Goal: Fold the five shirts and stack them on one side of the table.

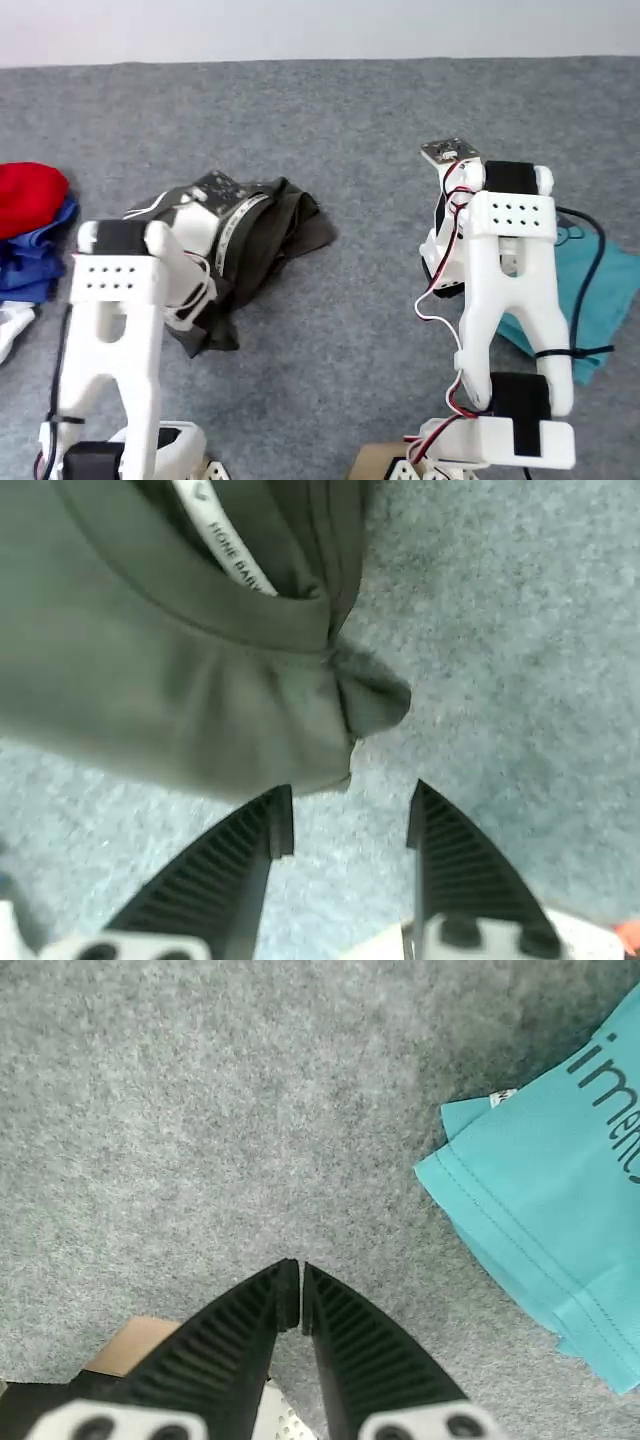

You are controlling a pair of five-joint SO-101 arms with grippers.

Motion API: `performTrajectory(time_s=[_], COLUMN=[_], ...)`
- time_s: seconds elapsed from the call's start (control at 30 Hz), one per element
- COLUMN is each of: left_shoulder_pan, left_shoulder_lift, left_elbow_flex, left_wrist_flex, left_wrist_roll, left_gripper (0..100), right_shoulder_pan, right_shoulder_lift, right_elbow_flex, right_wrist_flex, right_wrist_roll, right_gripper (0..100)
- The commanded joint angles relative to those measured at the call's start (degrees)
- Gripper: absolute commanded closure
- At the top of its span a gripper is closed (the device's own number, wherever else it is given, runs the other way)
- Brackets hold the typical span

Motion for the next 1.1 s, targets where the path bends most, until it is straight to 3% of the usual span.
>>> performTrajectory(time_s=[0.0, 0.4, 0.63, 0.7, 1.07], left_shoulder_pan=[2.81, 4.48, 3.6, 3.52, -6.59], left_shoulder_lift=[2.55, 21.1, 28.22, 28.13, 10.37], left_elbow_flex=[3.03, 4.79, 4.53, 3.47, -16.48], left_wrist_flex=[-5.1, -15.56, -17.14, -16.26, 2.55], left_wrist_roll=[0.53, 0.35, 0.0, -1.58, -2.2], left_gripper=[79, 80, 93, 100, 100], right_shoulder_pan=[-0.48, -0.22, -0.22, -0.22, -0.75], right_shoulder_lift=[-3.03, -2.77, -3.12, -3.12, -3.21], right_elbow_flex=[-0.35, -0.26, -0.26, -0.26, -0.44], right_wrist_flex=[2.33, 2.33, 2.33, 2.33, 2.33], right_wrist_roll=[0.7, 0.7, 0.7, 0.7, 0.7], right_gripper=[98.8, 98.8, 98.8, 98.8, 98.8])
